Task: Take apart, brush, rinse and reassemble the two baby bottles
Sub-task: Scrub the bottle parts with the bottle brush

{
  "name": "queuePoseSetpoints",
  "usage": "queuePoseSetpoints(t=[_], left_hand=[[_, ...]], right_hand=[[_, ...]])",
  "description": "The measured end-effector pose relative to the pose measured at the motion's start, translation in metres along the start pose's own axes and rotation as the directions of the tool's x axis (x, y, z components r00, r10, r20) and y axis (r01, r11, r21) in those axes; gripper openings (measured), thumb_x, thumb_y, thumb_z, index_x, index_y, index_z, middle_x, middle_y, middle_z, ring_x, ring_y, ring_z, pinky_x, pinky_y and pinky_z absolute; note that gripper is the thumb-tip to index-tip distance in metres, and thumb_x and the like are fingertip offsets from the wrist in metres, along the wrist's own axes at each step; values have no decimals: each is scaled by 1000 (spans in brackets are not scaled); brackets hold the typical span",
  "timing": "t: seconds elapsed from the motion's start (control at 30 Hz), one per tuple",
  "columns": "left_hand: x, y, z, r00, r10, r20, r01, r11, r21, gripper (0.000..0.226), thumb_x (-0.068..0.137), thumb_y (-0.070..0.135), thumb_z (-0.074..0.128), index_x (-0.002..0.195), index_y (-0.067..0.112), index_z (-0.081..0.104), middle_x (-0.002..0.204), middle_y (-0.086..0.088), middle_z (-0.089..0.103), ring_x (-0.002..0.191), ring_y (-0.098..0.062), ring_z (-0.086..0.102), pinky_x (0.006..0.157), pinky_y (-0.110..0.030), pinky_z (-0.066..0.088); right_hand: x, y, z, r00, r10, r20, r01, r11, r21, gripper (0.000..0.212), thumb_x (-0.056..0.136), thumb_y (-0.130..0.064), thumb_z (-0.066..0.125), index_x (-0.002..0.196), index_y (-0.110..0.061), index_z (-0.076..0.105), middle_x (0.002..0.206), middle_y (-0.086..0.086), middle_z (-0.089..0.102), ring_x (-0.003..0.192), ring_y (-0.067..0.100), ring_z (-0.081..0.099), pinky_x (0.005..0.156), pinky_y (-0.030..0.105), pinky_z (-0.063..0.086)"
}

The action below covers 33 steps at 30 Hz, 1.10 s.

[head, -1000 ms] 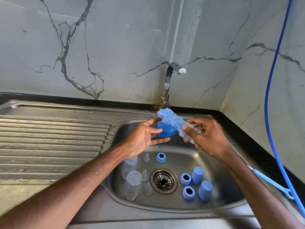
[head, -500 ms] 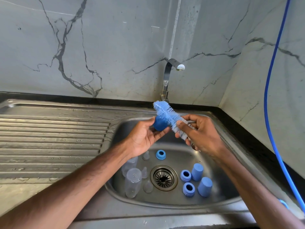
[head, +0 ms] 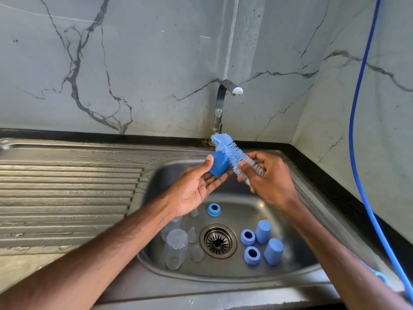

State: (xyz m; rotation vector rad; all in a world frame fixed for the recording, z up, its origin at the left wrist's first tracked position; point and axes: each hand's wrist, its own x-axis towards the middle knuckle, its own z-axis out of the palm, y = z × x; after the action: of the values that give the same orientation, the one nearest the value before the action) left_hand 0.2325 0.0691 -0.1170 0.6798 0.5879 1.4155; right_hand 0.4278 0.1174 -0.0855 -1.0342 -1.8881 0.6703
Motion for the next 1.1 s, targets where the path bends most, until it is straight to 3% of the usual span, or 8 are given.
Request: queuePoseSetpoints(t=[0.13,0.33,0.47,0.57,0.8,0.97,1.1], left_hand=[[-1,-3,5,1000,6,27,-8,997,76,46,101,27,60,135,-4,57,132,-23,66,124,-33,65,102,-34,55],[1,0,0,998,41,-49,-37,997,65,36,98,24,64,125,0,64,125,-21,71,115,-29,70,96,-33,58],[0,-1,3,1000,21,-10,-21,996,83,42,102,24,60,133,-4,59,129,-25,67,120,-33,67,100,-34,56],[-1,1,2,998,40,-43,-36,996,86,38,101,23,60,130,-2,61,126,-23,69,116,-31,70,97,-33,58],[-3,-1,9,999,38,29,-41,992,123,44,102,27,59,134,-4,58,128,-23,68,118,-33,68,95,-32,58],[-2,-4,6,996,64,-59,-53,985,165,44,97,30,63,130,1,62,116,-18,74,101,-25,75,84,-29,61],[-2,-6,8,999,46,-28,-40,982,185,48,94,31,65,131,2,62,119,-17,73,104,-26,74,84,-29,61]], right_hand=[[-1,4,0,999,-12,-47,8,996,-86,4,99,-29,68,99,-28,72,71,-14,75,52,0,65,47,16,46],[-1,-1,5,997,-78,-21,77,996,-47,8,97,-30,73,104,-27,73,72,-16,75,56,-2,67,48,11,45],[1,1,5,994,-73,-86,62,991,-117,10,98,-32,70,106,-27,73,74,-17,75,64,-3,70,57,20,53],[-1,1,7,994,-102,-48,96,988,-122,13,97,-32,71,109,-26,73,74,-18,75,67,-3,71,60,21,57],[1,7,-2,995,-88,-53,78,981,-176,7,97,-28,71,103,-27,75,69,-17,73,63,-3,69,54,12,48],[0,2,-1,991,-111,-74,102,989,-112,11,97,-28,71,107,-23,75,74,-13,76,66,-4,72,59,13,52],[2,3,-3,993,-104,-61,94,983,-157,11,98,-28,71,107,-23,76,71,-12,75,65,-4,70,58,9,47]])
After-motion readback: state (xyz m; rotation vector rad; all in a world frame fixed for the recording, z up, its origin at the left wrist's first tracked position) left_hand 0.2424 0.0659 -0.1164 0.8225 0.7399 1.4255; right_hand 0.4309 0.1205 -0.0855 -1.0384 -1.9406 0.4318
